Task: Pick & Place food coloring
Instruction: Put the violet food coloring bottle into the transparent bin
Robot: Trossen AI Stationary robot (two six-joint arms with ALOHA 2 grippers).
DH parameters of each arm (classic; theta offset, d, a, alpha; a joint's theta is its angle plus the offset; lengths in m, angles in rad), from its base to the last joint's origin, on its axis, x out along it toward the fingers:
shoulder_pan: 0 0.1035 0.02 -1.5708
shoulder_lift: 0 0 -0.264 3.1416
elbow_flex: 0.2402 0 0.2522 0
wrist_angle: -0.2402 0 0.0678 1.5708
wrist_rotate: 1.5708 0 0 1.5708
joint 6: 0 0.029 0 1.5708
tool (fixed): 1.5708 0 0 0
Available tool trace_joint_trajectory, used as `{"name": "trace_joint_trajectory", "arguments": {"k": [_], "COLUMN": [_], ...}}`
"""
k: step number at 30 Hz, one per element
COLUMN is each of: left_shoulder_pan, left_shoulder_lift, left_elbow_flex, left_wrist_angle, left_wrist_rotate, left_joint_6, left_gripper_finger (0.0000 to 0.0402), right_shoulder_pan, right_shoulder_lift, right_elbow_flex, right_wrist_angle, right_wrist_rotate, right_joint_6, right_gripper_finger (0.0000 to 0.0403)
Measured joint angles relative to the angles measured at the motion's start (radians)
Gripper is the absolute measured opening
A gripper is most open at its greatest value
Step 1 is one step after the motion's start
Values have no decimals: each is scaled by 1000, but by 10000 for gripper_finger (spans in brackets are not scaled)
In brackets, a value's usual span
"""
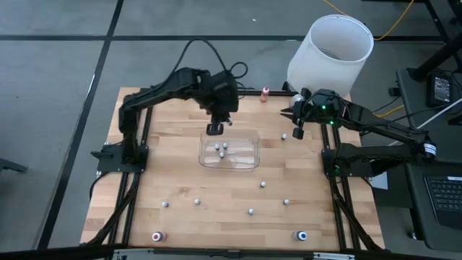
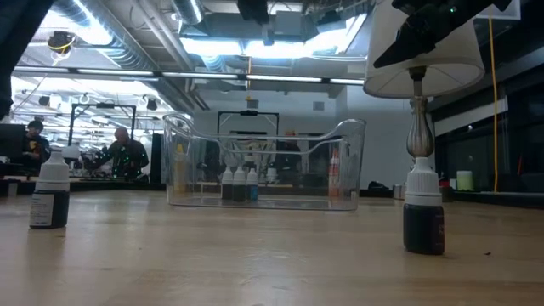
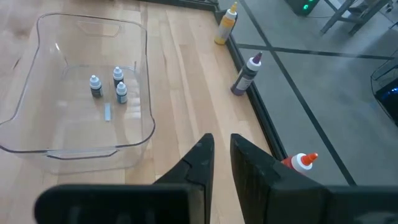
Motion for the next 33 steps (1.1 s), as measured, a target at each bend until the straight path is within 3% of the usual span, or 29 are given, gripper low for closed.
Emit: {"name": "trace_joint_trajectory", "arguments": {"k": [6,9,13,25,33], "left_shoulder_pan": [-78,-114,-163,-199,-163], "left_shoulder_lift": [-35,-52,-86,-267,-252], "left_elbow_flex": [-20,-84,-216,-770,-960], "left_wrist_angle": [-58,-58,-18,409,587], "left_wrist_rotate": [31,101,112,88,37], "left_joint_6": [-40,-43,-37,-64,-69], "left_gripper_finger": [52,52,51,52,52], "right_shoulder_pan": [0,0,0,0,0], "right_shoulder_lift": [0,0,0,0,0], "right_elbow_flex": [0,0,0,0,0], "right_wrist_angle": [0,0,0,-2,-2], "right_wrist_rotate": [0,0,0,0,0], "right_joint_6": [1,3,8,11,7], "right_gripper_finger": [58,58,58,58,58]}}
